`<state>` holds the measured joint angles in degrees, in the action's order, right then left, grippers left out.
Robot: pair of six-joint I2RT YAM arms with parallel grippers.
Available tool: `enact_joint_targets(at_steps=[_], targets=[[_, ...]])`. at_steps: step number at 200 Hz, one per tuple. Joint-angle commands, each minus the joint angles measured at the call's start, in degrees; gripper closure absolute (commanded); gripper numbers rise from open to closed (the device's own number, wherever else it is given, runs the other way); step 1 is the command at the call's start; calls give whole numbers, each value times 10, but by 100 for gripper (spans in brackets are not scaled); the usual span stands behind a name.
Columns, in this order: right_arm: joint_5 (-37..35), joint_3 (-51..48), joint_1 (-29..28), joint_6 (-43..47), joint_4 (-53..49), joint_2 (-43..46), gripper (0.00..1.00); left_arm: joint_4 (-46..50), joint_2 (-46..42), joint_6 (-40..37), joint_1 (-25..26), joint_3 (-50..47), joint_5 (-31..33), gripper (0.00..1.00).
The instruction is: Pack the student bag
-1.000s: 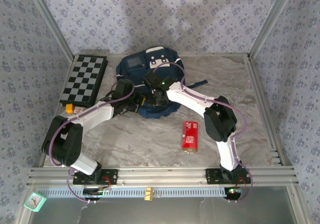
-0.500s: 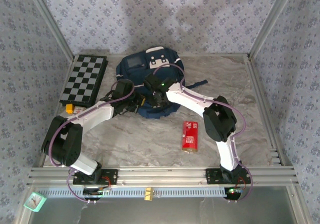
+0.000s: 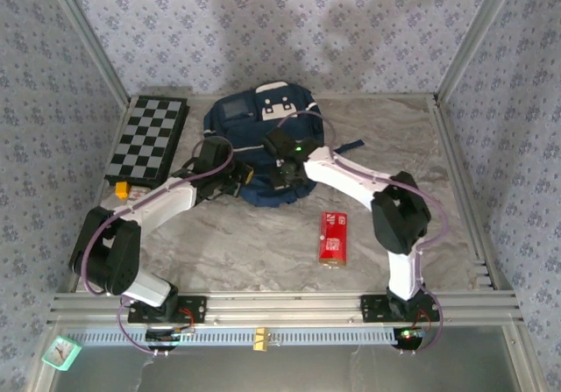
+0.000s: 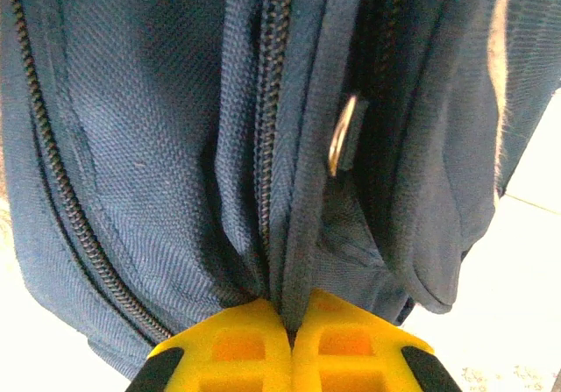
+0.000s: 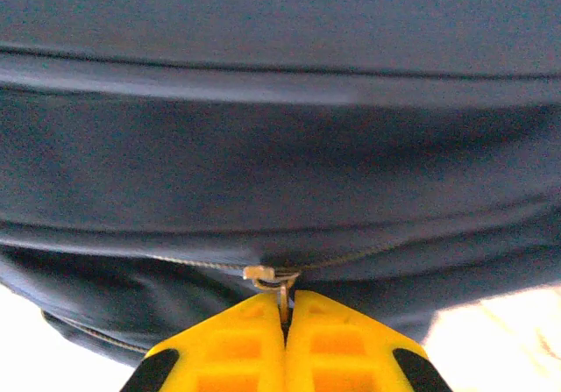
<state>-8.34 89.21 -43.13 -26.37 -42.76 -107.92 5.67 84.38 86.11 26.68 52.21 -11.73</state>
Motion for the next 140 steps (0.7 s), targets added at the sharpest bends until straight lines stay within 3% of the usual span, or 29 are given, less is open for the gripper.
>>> enact_joint_targets(at_steps=[1, 32, 67, 95, 114, 140], targets=[[-34, -63, 43, 23, -39, 68, 100, 24, -39, -54, -38, 4, 13, 98], [20, -139, 68, 39, 5, 118, 100, 49, -42, -123, -88, 11, -40, 93], [83, -93, -31, 32, 68, 111, 100, 36, -15, -186, -139, 42, -127, 82], [113, -58, -48, -1, 120, 77, 100, 105, -53, -235, -155, 61, -116, 62], [107, -57, -49, -5, 130, 69, 100, 114, -95, -205, -143, 36, -112, 53], [110, -59, -48, -7, 133, 68, 100, 58, -130, -100, -88, -28, -93, 51]])
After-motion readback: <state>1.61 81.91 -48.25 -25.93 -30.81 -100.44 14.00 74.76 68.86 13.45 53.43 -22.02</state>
